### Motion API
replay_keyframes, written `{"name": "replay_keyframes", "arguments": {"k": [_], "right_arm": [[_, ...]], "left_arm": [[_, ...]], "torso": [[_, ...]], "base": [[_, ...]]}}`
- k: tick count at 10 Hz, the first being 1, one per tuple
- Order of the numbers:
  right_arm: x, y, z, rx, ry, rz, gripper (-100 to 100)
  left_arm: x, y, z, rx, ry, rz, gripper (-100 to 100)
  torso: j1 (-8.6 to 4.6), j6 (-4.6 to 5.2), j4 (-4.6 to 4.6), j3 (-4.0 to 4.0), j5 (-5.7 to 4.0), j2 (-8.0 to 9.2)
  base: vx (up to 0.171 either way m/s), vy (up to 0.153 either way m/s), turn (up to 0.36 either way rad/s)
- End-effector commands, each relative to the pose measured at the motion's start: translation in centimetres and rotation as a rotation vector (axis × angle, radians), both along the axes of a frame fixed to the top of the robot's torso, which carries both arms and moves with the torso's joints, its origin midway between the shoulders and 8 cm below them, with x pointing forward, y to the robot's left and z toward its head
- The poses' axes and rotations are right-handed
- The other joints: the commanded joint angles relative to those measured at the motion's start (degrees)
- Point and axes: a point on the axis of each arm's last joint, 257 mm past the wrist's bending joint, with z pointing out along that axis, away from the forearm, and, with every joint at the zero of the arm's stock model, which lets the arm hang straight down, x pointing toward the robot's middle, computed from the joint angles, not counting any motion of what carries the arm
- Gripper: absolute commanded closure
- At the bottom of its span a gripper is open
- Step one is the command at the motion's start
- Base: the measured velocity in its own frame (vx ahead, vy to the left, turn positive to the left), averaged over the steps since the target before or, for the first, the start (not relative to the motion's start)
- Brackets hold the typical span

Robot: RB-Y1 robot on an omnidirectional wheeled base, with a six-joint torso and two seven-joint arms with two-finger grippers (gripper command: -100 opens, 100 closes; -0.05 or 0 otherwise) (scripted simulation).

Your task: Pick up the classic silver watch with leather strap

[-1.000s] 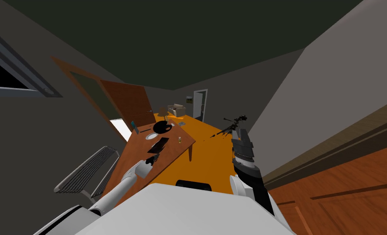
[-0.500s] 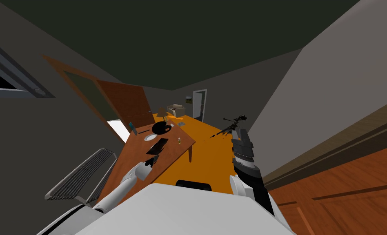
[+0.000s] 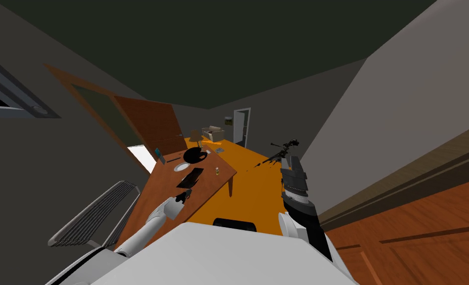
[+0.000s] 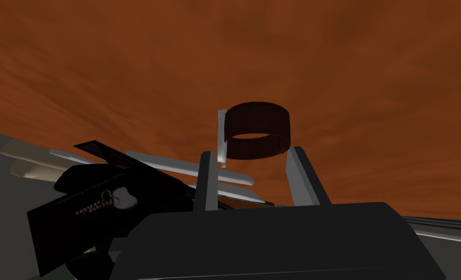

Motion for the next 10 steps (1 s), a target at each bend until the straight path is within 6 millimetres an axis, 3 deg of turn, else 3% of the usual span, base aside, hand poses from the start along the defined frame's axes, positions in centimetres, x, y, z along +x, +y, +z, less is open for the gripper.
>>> {"name": "replay_keyframes", "arguments": {"k": [1, 2, 3, 4, 9, 10], "right_arm": [[0.0, 0.0, 0.0, 0.000, 0.000, 0.000, 0], [0.0, 0.0, 0.0, 0.000, 0.000, 0.000, 0], [0.0, 0.0, 0.0, 0.000, 0.000, 0.000, 0], [0.0, 0.0, 0.0, 0.000, 0.000, 0.000, 0], [0.0, 0.0, 0.0, 0.000, 0.000, 0.000, 0], [0.0, 0.0, 0.0, 0.000, 0.000, 0.000, 0]], "left_arm": [[0.0, 0.0, 0.0, 0.000, 0.000, 0.000, 100], [0.0, 0.0, 0.0, 0.000, 0.000, 0.000, 100], [0.0, 0.0, 0.0, 0.000, 0.000, 0.001, 0], [0.3, 0.0, 0.5, -0.001, -0.003, 0.000, 100], [0.9, -0.2, 1.2, -0.001, -0.003, -0.007, 100], [0.9, -0.2, 1.2, -0.001, -0.002, -0.006, 0]], "torso": [[0.00, 0.00, 0.00, 0.00, 0.00, 0.00], [0.01, 0.01, 0.00, 0.00, 0.00, 0.00], [0.01, 0.01, 0.00, 0.00, 0.00, 0.00], [0.01, 0.02, 0.00, 0.00, 0.00, 0.00], [-0.10, 0.04, 0.02, 0.06, -0.04, 0.11], [-0.06, 0.04, 0.00, 0.03, -0.03, 0.05]], "base": [[0.000, 0.000, 0.000], [0.000, 0.000, 0.000], [0.000, 0.000, 0.000], [-0.021, -0.005, 0.035], [-0.029, -0.022, 0.024], [0.000, 0.000, 0.000]]}}
